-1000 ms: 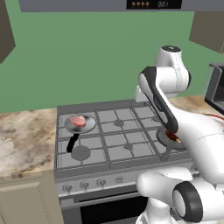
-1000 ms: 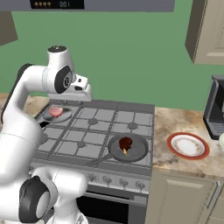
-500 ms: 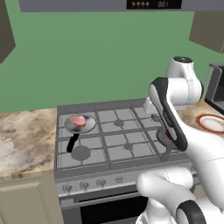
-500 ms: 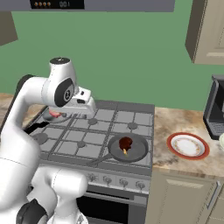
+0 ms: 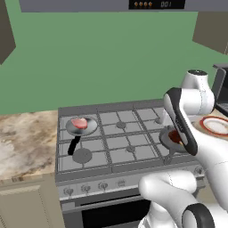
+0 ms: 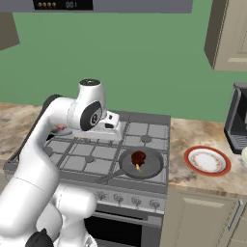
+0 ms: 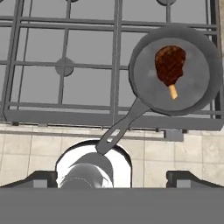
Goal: Place one of the steaks on the plate and the other in the bowl. Then place the bowl in the fridge.
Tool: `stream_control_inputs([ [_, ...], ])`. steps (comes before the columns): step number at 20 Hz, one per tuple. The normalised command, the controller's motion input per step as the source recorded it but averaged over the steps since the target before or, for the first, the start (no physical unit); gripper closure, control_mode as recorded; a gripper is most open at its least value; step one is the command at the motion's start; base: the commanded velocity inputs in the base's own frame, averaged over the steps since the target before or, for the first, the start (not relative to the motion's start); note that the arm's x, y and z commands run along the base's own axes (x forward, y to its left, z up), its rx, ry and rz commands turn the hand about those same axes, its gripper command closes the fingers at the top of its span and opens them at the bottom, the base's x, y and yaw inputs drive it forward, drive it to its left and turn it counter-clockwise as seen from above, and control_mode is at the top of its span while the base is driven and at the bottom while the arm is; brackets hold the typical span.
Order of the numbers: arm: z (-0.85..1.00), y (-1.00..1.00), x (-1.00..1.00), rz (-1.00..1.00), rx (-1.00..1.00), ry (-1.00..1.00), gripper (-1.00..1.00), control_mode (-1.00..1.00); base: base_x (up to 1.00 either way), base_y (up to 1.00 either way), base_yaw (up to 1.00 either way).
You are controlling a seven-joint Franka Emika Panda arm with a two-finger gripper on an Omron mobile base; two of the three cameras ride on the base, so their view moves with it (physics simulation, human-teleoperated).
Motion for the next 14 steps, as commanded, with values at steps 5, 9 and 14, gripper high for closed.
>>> stream_control_inputs([
  [5,-0.44,-0.46,0.02,0.0,-0.02,0.09,-1.0,-1.0,0.0,0.0,0.0],
  [9,-0.4,-0.47,0.08,0.0,0.0,0.09,-1.0,-1.0,0.0,0.0,0.0],
  [14,-0.35,-0.41,0.24,0.0,0.0,0.04,-1.0,-1.0,0.0,0.0,0.0],
])
